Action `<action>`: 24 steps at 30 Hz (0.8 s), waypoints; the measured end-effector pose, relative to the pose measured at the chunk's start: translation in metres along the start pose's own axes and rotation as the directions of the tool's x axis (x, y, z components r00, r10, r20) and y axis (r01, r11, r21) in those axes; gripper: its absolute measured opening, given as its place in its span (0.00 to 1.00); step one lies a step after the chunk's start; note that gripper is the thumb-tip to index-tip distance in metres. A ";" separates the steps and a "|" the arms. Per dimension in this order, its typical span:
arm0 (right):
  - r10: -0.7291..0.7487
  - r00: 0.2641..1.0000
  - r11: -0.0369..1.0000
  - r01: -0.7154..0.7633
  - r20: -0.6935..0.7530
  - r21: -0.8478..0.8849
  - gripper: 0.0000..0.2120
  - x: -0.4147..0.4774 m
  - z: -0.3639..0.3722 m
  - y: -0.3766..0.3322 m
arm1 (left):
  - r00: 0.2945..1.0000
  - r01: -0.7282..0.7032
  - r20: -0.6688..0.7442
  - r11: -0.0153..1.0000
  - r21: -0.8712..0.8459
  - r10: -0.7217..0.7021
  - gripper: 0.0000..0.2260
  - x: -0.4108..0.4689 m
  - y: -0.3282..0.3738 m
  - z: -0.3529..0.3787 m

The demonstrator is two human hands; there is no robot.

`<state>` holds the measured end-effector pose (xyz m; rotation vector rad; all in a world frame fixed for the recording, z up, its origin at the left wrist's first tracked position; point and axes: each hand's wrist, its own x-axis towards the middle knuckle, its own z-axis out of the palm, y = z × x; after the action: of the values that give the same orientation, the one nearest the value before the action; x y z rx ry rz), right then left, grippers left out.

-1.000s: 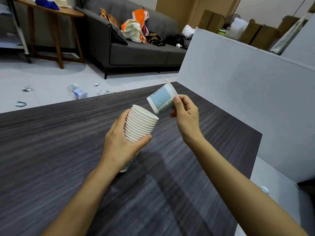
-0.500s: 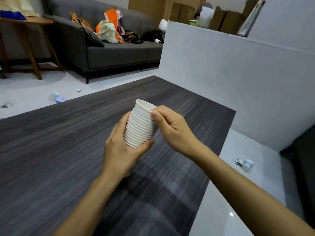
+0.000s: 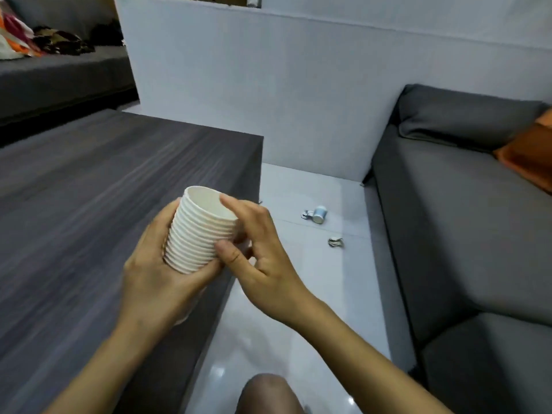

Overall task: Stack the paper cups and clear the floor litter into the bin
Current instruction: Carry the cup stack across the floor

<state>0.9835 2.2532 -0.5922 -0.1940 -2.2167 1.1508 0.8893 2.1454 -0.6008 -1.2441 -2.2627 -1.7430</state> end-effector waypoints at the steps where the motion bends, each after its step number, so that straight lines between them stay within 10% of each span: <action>1: 0.057 0.997 0.998 -0.057 -0.044 0.012 0.21 -0.007 -0.017 0.001 | 0.999 -0.001 0.045 1.000 -0.015 0.002 0.35 0.004 0.011 0.010; 7: 0.481 0.858 0.873 -0.451 -0.177 0.187 0.17 0.011 -0.126 -0.039 | 0.968 0.173 0.197 0.983 -0.059 -0.159 0.31 0.043 0.086 0.002; 24: 0.744 0.668 0.668 -0.742 -0.015 0.057 0.13 0.157 -0.312 -0.196 | 0.863 0.430 0.351 0.892 -0.137 -0.363 0.32 0.245 0.292 -0.064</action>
<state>1.0721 2.4111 -0.2347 -1.1945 -2.1020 1.5833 0.8691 2.2474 -0.2290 -1.2322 -2.7466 -2.1006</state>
